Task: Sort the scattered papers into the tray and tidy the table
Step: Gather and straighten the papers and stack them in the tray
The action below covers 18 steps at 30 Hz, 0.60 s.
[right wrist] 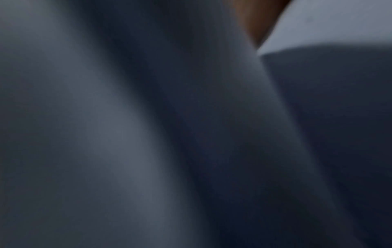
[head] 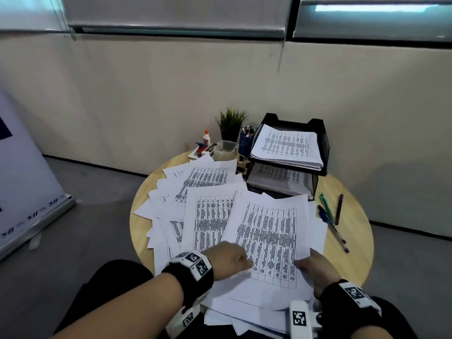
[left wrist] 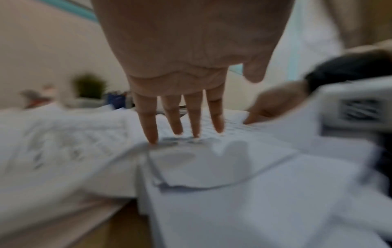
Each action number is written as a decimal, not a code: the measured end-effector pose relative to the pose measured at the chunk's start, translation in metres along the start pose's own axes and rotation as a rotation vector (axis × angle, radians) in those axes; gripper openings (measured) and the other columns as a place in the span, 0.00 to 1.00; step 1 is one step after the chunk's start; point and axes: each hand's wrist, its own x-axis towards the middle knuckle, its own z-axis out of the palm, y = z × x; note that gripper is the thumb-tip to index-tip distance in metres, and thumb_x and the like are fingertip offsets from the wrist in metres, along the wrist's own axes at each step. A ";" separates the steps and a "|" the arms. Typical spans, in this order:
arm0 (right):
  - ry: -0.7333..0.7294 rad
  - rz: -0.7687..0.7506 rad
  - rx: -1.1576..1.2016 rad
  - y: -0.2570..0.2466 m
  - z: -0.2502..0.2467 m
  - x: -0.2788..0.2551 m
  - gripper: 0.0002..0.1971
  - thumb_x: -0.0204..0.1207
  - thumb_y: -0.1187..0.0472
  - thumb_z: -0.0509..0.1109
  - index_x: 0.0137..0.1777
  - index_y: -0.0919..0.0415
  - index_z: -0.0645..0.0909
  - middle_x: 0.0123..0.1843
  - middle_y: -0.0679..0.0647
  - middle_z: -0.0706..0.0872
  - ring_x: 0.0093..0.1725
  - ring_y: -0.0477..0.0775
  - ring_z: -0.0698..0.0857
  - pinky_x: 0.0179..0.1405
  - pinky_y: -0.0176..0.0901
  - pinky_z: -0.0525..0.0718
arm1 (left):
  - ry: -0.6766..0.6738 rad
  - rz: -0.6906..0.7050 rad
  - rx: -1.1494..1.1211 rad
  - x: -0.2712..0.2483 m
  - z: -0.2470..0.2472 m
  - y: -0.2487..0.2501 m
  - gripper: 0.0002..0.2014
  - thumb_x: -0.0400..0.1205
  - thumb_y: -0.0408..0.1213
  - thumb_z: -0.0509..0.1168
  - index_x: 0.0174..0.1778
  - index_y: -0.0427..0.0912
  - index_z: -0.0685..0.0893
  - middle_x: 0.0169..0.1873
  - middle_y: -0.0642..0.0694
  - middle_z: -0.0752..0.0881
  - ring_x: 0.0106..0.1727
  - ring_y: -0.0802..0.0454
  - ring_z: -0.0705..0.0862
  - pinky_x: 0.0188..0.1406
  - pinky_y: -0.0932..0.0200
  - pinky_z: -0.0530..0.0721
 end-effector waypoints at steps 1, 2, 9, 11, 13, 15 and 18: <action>-0.010 -0.022 0.017 -0.002 0.000 -0.003 0.18 0.74 0.79 0.66 0.63 0.68 0.78 0.44 0.58 0.84 0.41 0.57 0.85 0.49 0.50 0.86 | 0.092 -0.077 -0.090 0.004 -0.002 -0.009 0.19 0.83 0.54 0.57 0.61 0.44 0.78 0.63 0.44 0.81 0.60 0.44 0.81 0.58 0.53 0.77; -0.017 -0.044 0.023 -0.002 -0.003 -0.004 0.16 0.75 0.79 0.65 0.60 0.66 0.78 0.44 0.58 0.84 0.37 0.54 0.87 0.40 0.44 0.87 | 0.182 -0.166 -0.204 0.008 -0.003 -0.021 0.21 0.83 0.50 0.59 0.69 0.44 0.75 0.69 0.44 0.77 0.65 0.45 0.78 0.63 0.54 0.75; -0.191 -0.194 0.343 -0.024 -0.003 -0.038 0.17 0.74 0.82 0.58 0.56 0.68 0.80 0.49 0.68 0.90 0.43 0.67 0.90 0.39 0.53 0.88 | 0.296 -0.394 -1.137 0.019 -0.027 -0.049 0.20 0.71 0.48 0.75 0.46 0.36 0.79 0.36 0.42 0.82 0.32 0.53 0.83 0.35 0.61 0.80; -0.284 -0.221 0.411 -0.030 0.000 -0.045 0.18 0.73 0.81 0.60 0.60 0.67 0.79 0.53 0.70 0.89 0.49 0.72 0.89 0.43 0.59 0.89 | 0.252 -0.384 -1.176 0.011 -0.030 -0.043 0.26 0.70 0.48 0.77 0.56 0.32 0.83 0.46 0.41 0.88 0.49 0.47 0.86 0.59 0.52 0.80; -0.342 -0.239 0.433 -0.037 0.003 -0.052 0.21 0.66 0.78 0.67 0.60 0.67 0.80 0.54 0.70 0.89 0.49 0.72 0.88 0.42 0.58 0.88 | 0.231 -0.379 -1.204 0.005 -0.035 -0.038 0.29 0.69 0.47 0.78 0.62 0.34 0.83 0.57 0.49 0.85 0.68 0.50 0.75 0.80 0.43 0.59; -0.332 -0.269 0.385 -0.046 0.007 -0.055 0.25 0.56 0.73 0.73 0.57 0.68 0.81 0.51 0.68 0.90 0.44 0.66 0.90 0.38 0.49 0.88 | 0.292 -0.327 -1.260 0.005 -0.042 -0.035 0.30 0.63 0.42 0.81 0.58 0.33 0.85 0.61 0.45 0.84 0.72 0.48 0.73 0.81 0.39 0.55; -0.255 -0.328 0.354 -0.066 0.009 -0.058 0.31 0.46 0.66 0.87 0.52 0.74 0.84 0.46 0.65 0.91 0.38 0.57 0.90 0.36 0.41 0.88 | 0.390 -0.177 -1.231 0.005 -0.059 -0.018 0.37 0.60 0.38 0.82 0.64 0.32 0.80 0.60 0.41 0.86 0.64 0.45 0.82 0.74 0.46 0.69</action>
